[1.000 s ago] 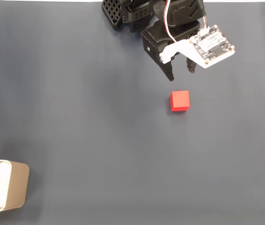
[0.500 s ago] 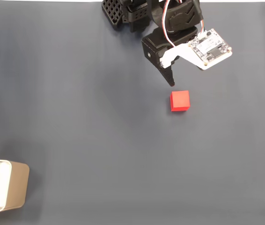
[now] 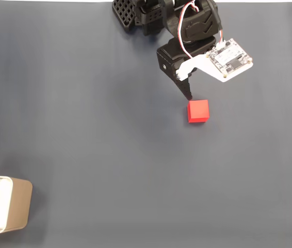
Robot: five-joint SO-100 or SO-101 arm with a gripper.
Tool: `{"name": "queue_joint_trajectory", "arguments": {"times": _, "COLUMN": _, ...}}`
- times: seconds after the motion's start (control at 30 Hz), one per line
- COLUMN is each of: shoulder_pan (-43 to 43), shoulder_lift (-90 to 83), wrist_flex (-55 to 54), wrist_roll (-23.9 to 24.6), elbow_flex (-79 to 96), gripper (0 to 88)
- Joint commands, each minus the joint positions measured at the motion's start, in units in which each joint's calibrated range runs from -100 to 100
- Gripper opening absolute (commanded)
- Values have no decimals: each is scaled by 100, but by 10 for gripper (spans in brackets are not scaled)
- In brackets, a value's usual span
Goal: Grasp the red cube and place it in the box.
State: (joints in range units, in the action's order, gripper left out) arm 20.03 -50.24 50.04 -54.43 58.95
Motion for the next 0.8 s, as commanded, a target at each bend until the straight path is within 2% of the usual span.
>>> {"name": "queue_joint_trajectory", "arguments": {"times": 0.0, "shoulder_pan": -14, "shoulder_lift": 102, "wrist_flex": -193, "wrist_roll": 24, "elbow_flex": -10, "gripper": 325}}
{"name": "queue_joint_trajectory", "arguments": {"times": 0.77, "shoulder_pan": -78, "shoulder_lift": 1116, "wrist_flex": -1037, "wrist_roll": 54, "elbow_flex": 45, "gripper": 341}}
